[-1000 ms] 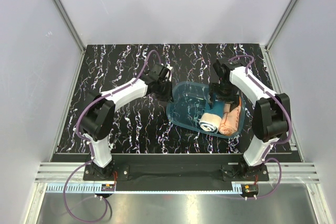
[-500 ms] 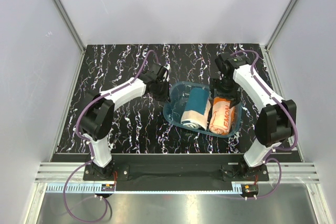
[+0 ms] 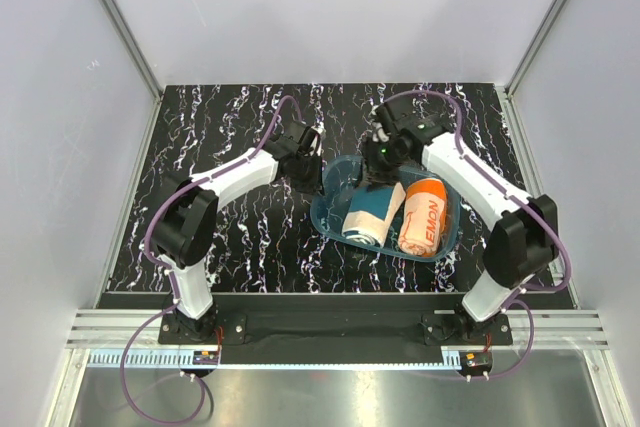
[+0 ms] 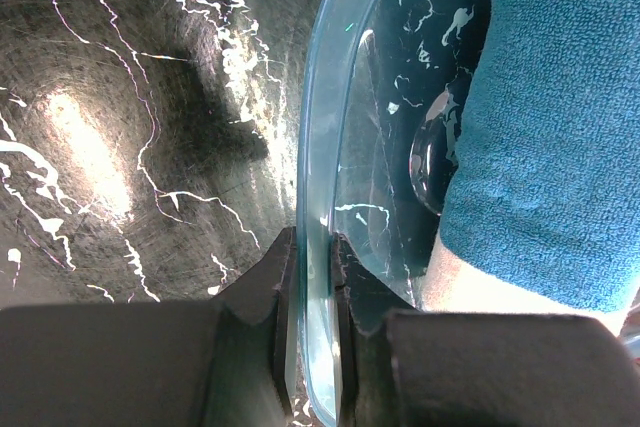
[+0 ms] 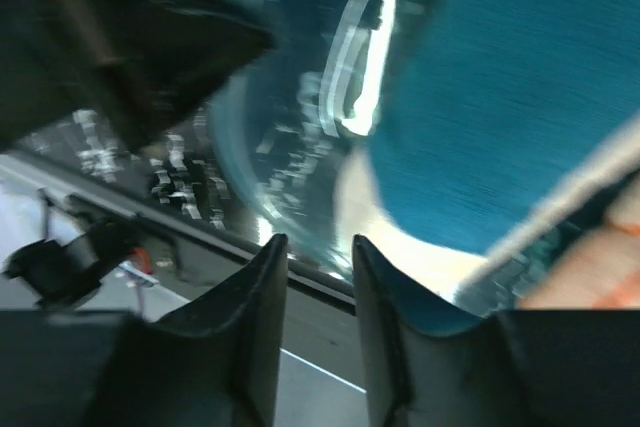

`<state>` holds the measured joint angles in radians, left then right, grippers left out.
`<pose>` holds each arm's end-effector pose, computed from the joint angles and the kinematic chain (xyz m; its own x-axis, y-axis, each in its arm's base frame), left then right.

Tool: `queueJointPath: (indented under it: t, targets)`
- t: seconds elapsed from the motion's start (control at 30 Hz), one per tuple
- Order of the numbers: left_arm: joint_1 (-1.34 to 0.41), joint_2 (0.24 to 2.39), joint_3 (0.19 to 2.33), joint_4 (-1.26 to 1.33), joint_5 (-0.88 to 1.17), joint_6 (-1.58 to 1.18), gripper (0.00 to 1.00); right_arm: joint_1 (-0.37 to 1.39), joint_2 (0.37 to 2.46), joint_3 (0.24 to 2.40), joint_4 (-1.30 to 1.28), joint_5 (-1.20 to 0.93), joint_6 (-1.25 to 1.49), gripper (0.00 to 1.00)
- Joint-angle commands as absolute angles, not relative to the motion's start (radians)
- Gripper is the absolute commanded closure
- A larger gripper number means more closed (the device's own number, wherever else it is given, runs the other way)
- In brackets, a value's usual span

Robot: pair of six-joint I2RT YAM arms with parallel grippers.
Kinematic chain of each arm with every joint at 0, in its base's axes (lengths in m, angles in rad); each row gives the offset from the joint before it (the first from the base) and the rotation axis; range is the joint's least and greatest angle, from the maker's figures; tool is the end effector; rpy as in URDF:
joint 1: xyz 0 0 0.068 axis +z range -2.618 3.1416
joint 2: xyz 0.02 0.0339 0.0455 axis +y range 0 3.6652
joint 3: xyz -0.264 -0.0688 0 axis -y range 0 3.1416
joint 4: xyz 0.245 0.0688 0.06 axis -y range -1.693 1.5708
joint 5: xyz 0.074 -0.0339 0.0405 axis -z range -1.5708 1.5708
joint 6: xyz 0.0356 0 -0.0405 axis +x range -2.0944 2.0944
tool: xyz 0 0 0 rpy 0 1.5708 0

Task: Roll the towels
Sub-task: Place the rolled towel into the container

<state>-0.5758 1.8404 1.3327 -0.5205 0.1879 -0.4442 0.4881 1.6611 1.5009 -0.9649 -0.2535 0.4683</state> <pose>0.3234 -0.2179 0.2080 -0.9132 0.0895 -0.3975 0.2474 0.8970 -0.3663 0.2979 0.1683 0.2987 -0.9591 -0.0145 -0.2825 -0.1306 0.9087 0.3965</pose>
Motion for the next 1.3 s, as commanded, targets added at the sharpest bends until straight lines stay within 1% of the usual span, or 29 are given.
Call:
queueJointPath:
  t: [0.0,0.03,0.1,0.13,0.27,0.4,0.63,0.83,0.97,1.1,1.17,1.2,1.23,1.27]
  targets:
    - [-0.571,1.819,1.325,-0.526,0.149,-0.407,1.0,0.557,1.678,1.542,-0.753,-0.342,0.564,0.63]
    - [-0.571,1.818,1.327,-0.529,0.147,-0.407,1.0,0.574,1.716,1.54,-0.72,-0.334,0.587,0.7]
    - [-0.571,1.815,1.325,-0.531,0.15,-0.408,1.0,0.583,1.776,1.532,-0.681,-0.325,0.61,0.75]
    - [-0.571,1.812,1.324,-0.531,0.15,-0.407,1.0,0.587,1.793,1.514,-0.661,-0.318,0.633,0.81]
    - [-0.568,1.807,1.321,-0.534,0.153,-0.405,1.0,0.595,1.864,1.482,-0.627,-0.278,0.666,0.87]
    - [-0.565,1.801,1.319,-0.537,0.158,-0.403,1.0,0.595,1.916,1.468,-0.708,-0.184,0.637,0.89]
    - [-0.563,1.796,1.316,-0.534,0.169,-0.411,1.0,0.58,1.861,1.393,-0.828,-0.032,0.603,0.88]
    - [-0.563,1.787,1.302,-0.531,0.169,-0.414,1.0,0.509,1.781,1.258,-0.834,-0.037,0.574,0.87]
    - [-0.563,1.79,1.299,-0.528,0.176,-0.422,1.0,0.491,1.73,1.246,-0.871,-0.005,0.56,0.86]
    - [-0.563,1.79,1.299,-0.522,0.179,-0.429,1.0,0.488,1.713,1.281,-0.891,-0.021,0.538,0.81]
    - [-0.563,1.795,1.302,-0.523,0.183,-0.433,1.0,0.488,1.704,1.293,-0.873,-0.066,0.531,0.71]
    - [-0.563,1.796,1.298,-0.522,0.186,-0.434,1.0,0.488,1.703,1.298,-0.861,-0.125,0.522,0.66]
    - [-0.563,1.799,1.292,-0.519,0.19,-0.437,1.0,0.488,1.704,1.299,-0.835,-0.158,0.515,0.54]
    - [-0.563,1.801,1.287,-0.514,0.193,-0.44,1.0,0.488,1.709,1.302,-0.827,-0.19,0.508,0.49]
